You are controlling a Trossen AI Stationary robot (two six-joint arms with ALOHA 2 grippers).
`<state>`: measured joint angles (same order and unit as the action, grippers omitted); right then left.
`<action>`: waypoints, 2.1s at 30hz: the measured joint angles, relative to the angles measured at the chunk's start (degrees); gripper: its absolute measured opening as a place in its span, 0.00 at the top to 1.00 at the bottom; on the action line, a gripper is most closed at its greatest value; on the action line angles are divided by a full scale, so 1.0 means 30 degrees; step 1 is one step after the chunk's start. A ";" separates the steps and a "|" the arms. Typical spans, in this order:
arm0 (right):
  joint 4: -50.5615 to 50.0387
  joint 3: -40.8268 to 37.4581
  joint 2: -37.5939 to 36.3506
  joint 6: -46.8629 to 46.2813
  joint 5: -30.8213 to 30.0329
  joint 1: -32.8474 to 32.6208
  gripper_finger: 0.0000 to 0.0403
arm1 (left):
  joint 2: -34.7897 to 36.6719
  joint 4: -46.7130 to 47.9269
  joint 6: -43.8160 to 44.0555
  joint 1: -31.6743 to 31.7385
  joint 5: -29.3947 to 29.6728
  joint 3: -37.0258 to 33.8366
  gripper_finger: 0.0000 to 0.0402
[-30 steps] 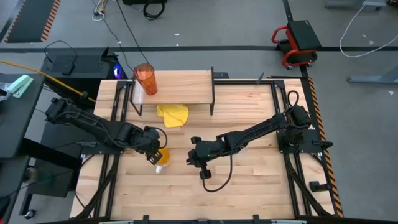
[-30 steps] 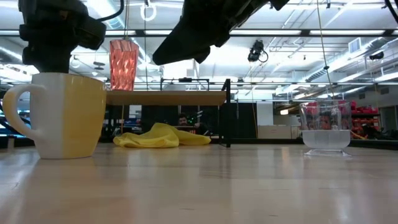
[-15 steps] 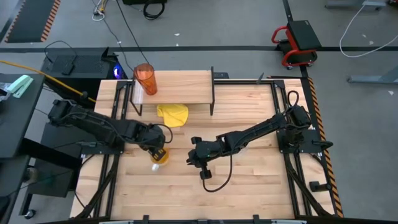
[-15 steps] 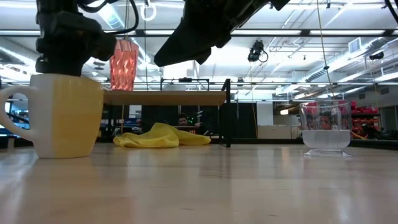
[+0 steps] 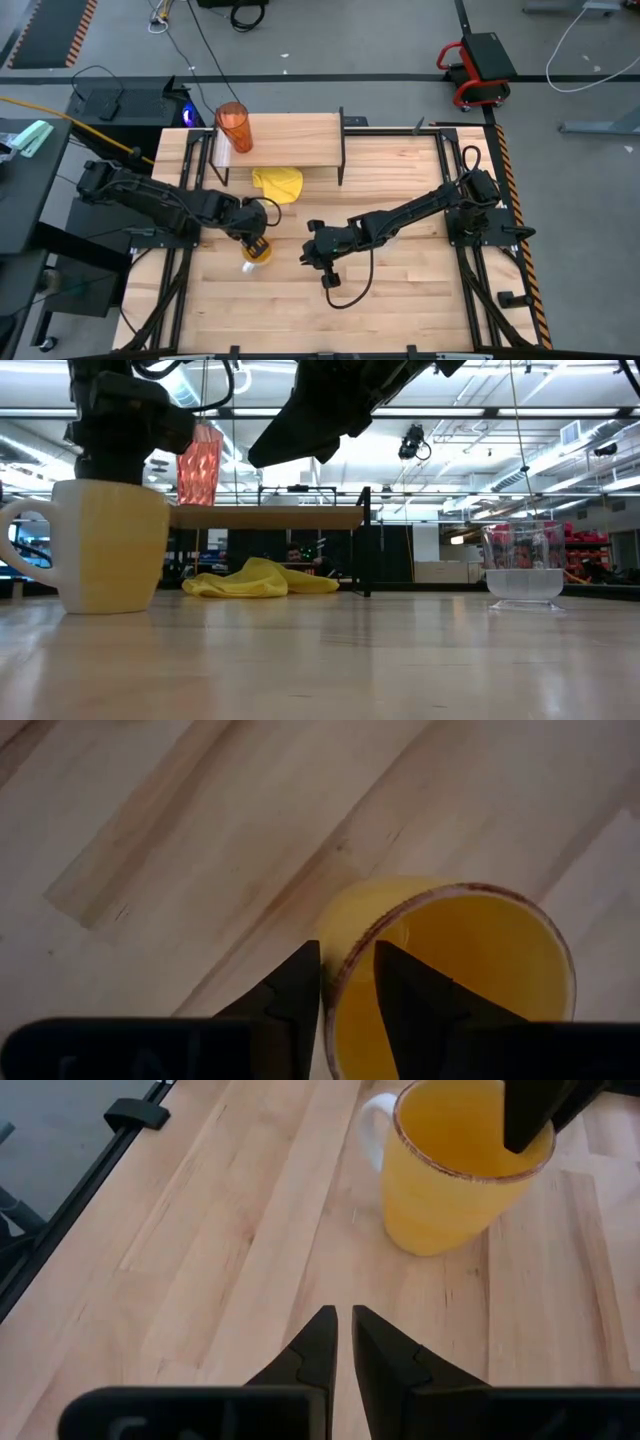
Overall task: Stack small to large cups/mugs on shelf
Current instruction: Put the yellow mug on the shelf
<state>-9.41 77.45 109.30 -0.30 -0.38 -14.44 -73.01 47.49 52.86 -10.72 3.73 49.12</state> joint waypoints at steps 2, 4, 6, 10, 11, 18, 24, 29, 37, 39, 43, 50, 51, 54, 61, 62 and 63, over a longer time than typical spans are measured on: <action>0.0007 -0.0007 0.0000 0.0000 0.0000 0.0000 0.89 | 0.0000 -0.0003 -0.0042 0.0317 -0.0025 0.0000 0.74; 0.0007 -0.0007 0.0000 0.0000 0.0000 0.0000 0.89 | 0.0000 -0.0012 -0.0058 0.0568 -0.0036 0.0000 0.75; 0.0007 -0.0007 0.0000 0.0000 0.0000 0.0000 0.89 | 0.0000 -0.0032 -0.0036 0.0712 -0.0086 0.0000 0.76; -0.0021 -0.0007 0.0000 0.0000 0.0000 0.0000 0.89 | 0.0000 -0.0025 0.0094 0.0773 -0.0456 0.0000 0.82; -0.0034 -0.0007 0.0000 0.0000 0.0000 0.0000 0.89 | 0.0000 -0.0015 0.0136 0.0773 -0.0556 0.0000 0.85; -0.0293 -0.0007 0.0000 0.0000 0.0000 0.0000 0.89 | -0.0007 -0.0018 -0.0433 0.0907 -0.0474 -0.0015 0.96; -0.1268 -0.0015 0.0000 -0.0033 0.0000 0.0000 0.89 | -0.0007 0.0118 -0.0914 0.1794 -0.0483 0.0226 0.93; -0.1453 -0.0022 0.0007 -0.0342 0.0000 -0.0026 0.91 | -0.0002 -0.0057 -0.1078 0.2093 -0.0515 0.0728 0.96; 0.1342 -0.0796 0.0007 0.0174 0.0000 -0.0324 0.92 | -0.0204 0.0025 -0.0524 0.1482 -0.0569 0.0772 0.95; 0.3109 -0.1625 0.0007 0.0172 0.0000 -0.0371 0.92 | -0.0204 -0.0039 -0.0466 0.1408 -0.0583 0.0772 0.96; 0.6966 -0.4057 0.0007 -0.0131 -0.0007 -0.0358 0.92 | -0.0204 -0.0020 -0.0420 0.1348 -0.0403 0.0772 0.96; 1.6330 -0.8002 0.0330 -0.0839 -0.1689 -0.0510 0.92 | -0.1020 -0.0028 -0.0330 0.1355 -0.0260 0.0780 0.95; 1.6603 -0.8107 0.0464 -0.0838 -0.1874 -0.0497 0.92 | -0.1208 -0.0021 -0.0331 0.1352 -0.0251 0.0808 0.96; 1.6886 -0.7949 0.0690 -0.0909 -0.1937 -0.0328 0.94 | -0.1282 -0.0042 -0.0430 0.1355 -0.0323 0.0852 0.96; 1.6420 -0.5273 0.3383 -0.0662 -0.1689 -0.0028 0.99 | -0.1290 -0.0348 -0.0538 0.1355 -0.0281 0.0816 0.93; 1.6380 -0.4656 0.3872 -0.0561 -0.1647 0.0023 0.99 | -0.1311 -0.0476 -0.0554 0.1355 -0.0270 0.0816 0.94; 1.6184 -0.4165 0.4244 -0.0518 -0.1632 0.0059 0.99 | -0.1333 -0.0638 -0.0560 0.1355 -0.0259 0.0812 0.94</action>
<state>39.14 64.96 122.03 -1.85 -5.28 -14.26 -77.01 45.58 51.18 -6.66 2.95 51.56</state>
